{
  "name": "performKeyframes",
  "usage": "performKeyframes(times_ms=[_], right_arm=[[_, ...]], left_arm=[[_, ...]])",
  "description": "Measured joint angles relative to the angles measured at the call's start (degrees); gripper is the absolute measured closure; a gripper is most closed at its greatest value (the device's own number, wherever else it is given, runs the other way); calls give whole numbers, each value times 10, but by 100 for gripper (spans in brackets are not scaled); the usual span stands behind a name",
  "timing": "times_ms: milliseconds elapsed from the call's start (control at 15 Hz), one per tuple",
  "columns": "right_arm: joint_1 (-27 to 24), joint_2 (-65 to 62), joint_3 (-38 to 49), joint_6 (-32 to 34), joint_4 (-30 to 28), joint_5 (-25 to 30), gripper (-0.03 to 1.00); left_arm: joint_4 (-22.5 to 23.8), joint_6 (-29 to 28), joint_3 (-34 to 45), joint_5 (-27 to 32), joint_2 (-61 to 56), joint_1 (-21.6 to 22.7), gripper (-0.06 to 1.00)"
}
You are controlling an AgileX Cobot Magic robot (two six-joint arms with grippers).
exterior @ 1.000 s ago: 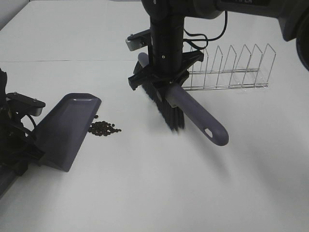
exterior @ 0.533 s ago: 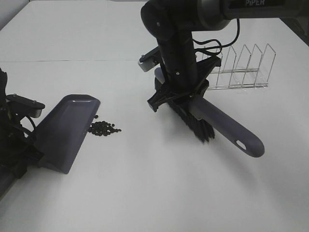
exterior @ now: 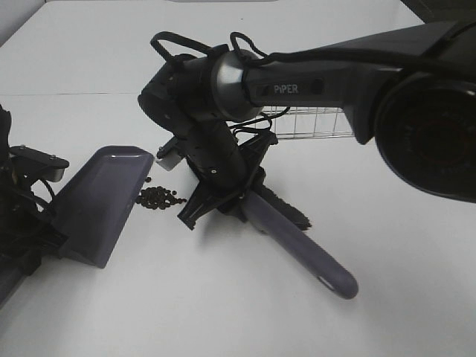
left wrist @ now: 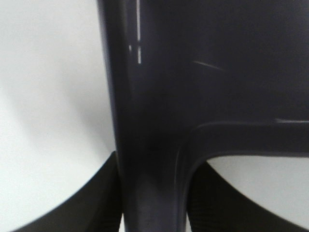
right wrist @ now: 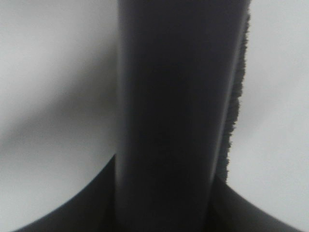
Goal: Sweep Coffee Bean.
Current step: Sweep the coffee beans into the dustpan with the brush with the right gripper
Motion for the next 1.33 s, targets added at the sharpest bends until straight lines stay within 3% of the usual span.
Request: performKeyframes(times_ms=[267, 733, 867, 1067, 1333], right_arm=[[0, 46, -127, -28, 101, -3, 61], [0, 93, -198, -48, 175, -1, 61], [0, 93, -199, -70, 251, -42, 61], [0, 93, -199, -95, 313, -93, 61], [0, 96, -199, -99, 343, -133, 61]], left_arm=[[-2, 0, 0, 2, 0, 0, 60], [-6, 0, 0, 6, 0, 0, 60], [-10, 0, 0, 10, 1, 0, 60], [-10, 1, 0, 10, 1, 0, 60], [-14, 4, 0, 10, 1, 0, 60]])
